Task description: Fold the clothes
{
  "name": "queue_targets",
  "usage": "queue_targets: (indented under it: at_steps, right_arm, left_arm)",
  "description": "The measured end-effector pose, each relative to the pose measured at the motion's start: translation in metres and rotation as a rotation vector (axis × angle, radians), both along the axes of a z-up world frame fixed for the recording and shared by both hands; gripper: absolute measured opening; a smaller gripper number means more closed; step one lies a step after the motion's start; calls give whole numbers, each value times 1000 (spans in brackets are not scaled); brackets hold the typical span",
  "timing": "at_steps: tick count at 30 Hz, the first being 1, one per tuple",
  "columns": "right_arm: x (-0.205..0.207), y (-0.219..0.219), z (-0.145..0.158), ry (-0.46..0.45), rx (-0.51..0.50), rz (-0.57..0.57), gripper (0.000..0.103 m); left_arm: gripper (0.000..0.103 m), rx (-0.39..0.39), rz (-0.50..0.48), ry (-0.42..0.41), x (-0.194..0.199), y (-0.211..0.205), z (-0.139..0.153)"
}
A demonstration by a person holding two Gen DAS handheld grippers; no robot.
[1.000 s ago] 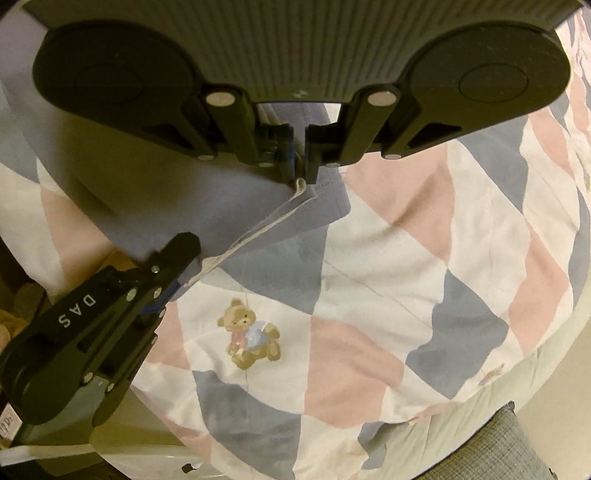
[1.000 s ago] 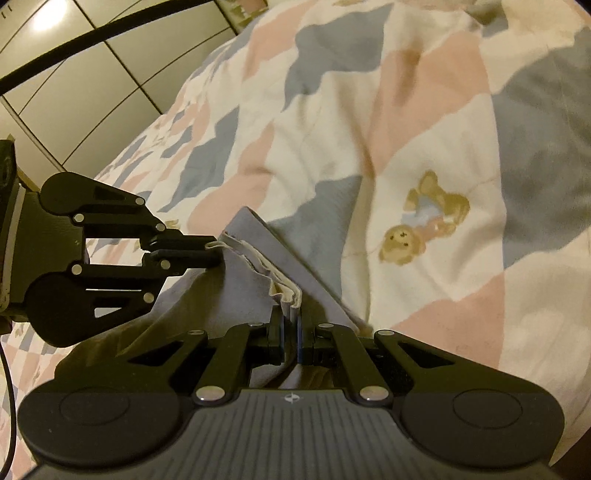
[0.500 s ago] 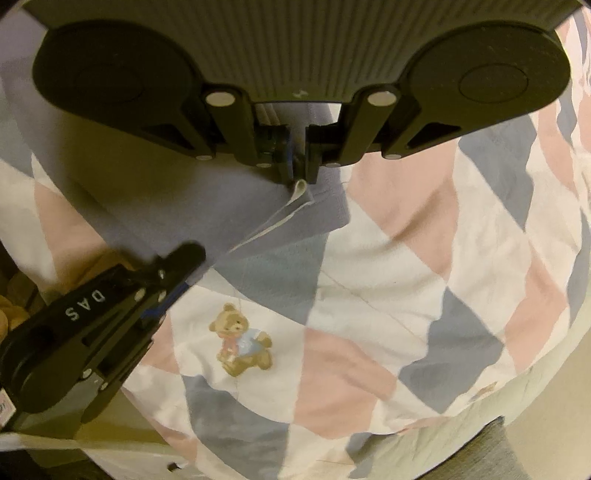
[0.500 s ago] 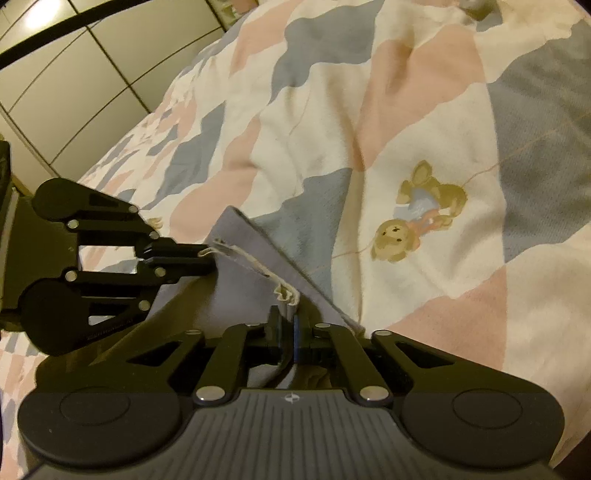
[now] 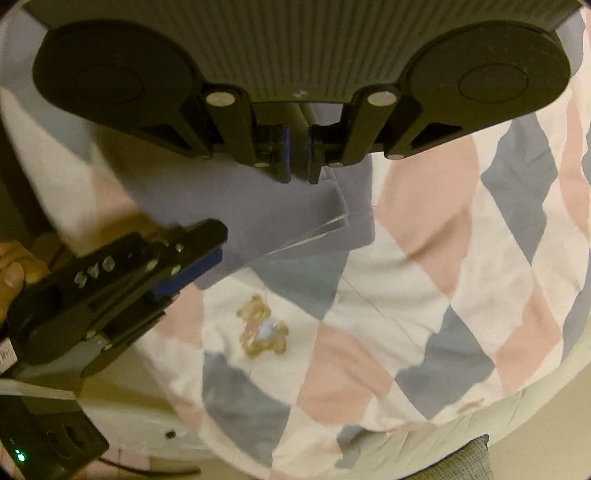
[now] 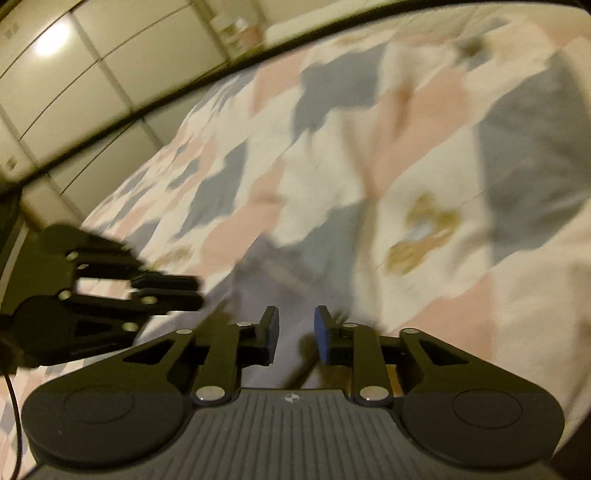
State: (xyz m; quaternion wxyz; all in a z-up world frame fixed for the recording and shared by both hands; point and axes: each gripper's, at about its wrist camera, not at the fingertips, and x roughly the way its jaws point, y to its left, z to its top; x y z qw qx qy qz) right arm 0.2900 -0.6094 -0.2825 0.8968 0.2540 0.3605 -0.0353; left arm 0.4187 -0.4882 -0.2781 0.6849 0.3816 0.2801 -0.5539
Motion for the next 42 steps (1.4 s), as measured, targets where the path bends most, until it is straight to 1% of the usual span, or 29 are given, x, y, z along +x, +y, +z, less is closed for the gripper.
queue_targets:
  at_steps: [1,2,3,5,6,8,9,12,15,18,20,21,22,23,25,26,27,28,30,32,34,36,38,40,42]
  right_arm:
    - [4,3,-7,14,0,14,22]
    - [7,2,-14,43,-24,-7,13]
    - [10,1,-20,72,-50,-28,0]
    - [10,-5,-22,71,-53,-80,0]
    - [8,-5,-17,61,-61,-98,0]
    - [2,-6,-7,48,-76,-130,12]
    - [-2,-6,-3,41,-69,-139,16]
    - [-18,0,5,17,-1,-123,16]
    - [-36,26,11,-2,77,-64,16]
    - [-52,62,13,-14,130,11,16]
    - [-61,88,11,-35,158,61,16]
    - [-66,99,9,-42,151,79,15]
    - [-66,111,5,-25,115,84,14]
    - [-66,113,1,-7,82,43,14]
    - [-66,116,-7,31,14,-42,0]
    - [-66,118,-11,50,-20,-85,0]
    - [-66,119,-14,69,-54,-127,2]
    - [-73,124,-6,52,-61,-161,12]
    - [-85,134,11,16,-76,-227,15]
    - [-98,159,22,-12,-22,-238,18]
    - [-111,190,23,-21,49,-211,18]
    - [-118,226,16,-1,115,-172,18]
    - [-120,252,-2,59,189,-143,17]
    - [-122,272,-18,126,187,-141,17]
    - [-127,275,-16,122,195,-165,17]
  left_arm:
    - [10,6,24,-1,2,-2,-5]
    - [12,5,69,6,7,-3,-6]
    - [14,-4,113,20,12,0,-3]
    - [14,-35,173,46,14,14,9]
    - [14,-39,191,49,11,23,15]
    - [14,-36,225,51,3,46,26]
    - [14,-33,243,57,-2,61,32]
    - [14,-30,291,97,-23,108,47]
    - [14,-25,326,154,-51,158,57]
    - [14,-8,323,196,-80,198,52]
    - [14,2,318,211,-92,219,43]
    - [14,5,315,215,-95,229,38]
    - [14,5,310,218,-98,240,33]
    - [14,2,303,215,-100,250,30]
    - [14,-20,284,207,-102,270,30]
    - [14,-31,278,211,-102,279,31]
    - [14,-40,267,213,-102,288,34]
    - [14,-44,256,212,-104,296,35]
    - [14,-49,238,210,-106,308,36]
    - [14,-39,234,211,-107,313,32]
    - [14,-26,234,212,-107,316,25]
    - [14,-12,234,213,-108,318,19]
    - [14,8,218,203,-111,322,14]
    - [14,22,201,192,-115,329,15]
    - [14,28,200,188,-116,336,21]
